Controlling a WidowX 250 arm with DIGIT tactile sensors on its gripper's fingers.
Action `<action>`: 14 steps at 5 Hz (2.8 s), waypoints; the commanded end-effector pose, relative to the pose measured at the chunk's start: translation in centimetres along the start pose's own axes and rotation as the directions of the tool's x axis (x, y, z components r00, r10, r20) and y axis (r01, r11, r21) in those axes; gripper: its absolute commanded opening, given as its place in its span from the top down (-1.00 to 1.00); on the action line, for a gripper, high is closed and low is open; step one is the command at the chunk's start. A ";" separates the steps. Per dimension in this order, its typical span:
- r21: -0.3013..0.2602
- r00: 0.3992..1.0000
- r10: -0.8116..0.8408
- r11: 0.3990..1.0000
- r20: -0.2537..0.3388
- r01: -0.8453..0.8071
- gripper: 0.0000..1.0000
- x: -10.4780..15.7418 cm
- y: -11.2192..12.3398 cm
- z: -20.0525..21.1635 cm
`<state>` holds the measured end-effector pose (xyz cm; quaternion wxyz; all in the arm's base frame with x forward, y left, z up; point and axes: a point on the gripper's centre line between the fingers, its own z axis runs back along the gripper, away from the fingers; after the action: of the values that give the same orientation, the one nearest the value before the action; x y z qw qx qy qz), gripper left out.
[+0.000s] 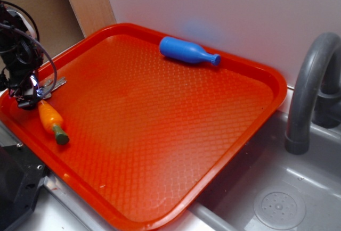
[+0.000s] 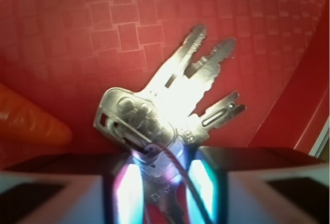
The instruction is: Grab the silver keys.
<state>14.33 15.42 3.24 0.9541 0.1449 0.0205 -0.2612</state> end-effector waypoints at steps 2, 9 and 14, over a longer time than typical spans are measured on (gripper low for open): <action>0.026 0.999 0.020 0.999 0.033 -0.021 1.00 -0.4 0.8 1.3; -0.243 0.770 0.626 0.772 0.125 -0.587 1.00 7.2 -7.1 22.1; -0.238 0.723 0.683 0.722 0.102 -0.649 1.00 11.8 -9.2 23.0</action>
<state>18.36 -4.83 20.01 0.9921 0.0360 -0.0770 0.0927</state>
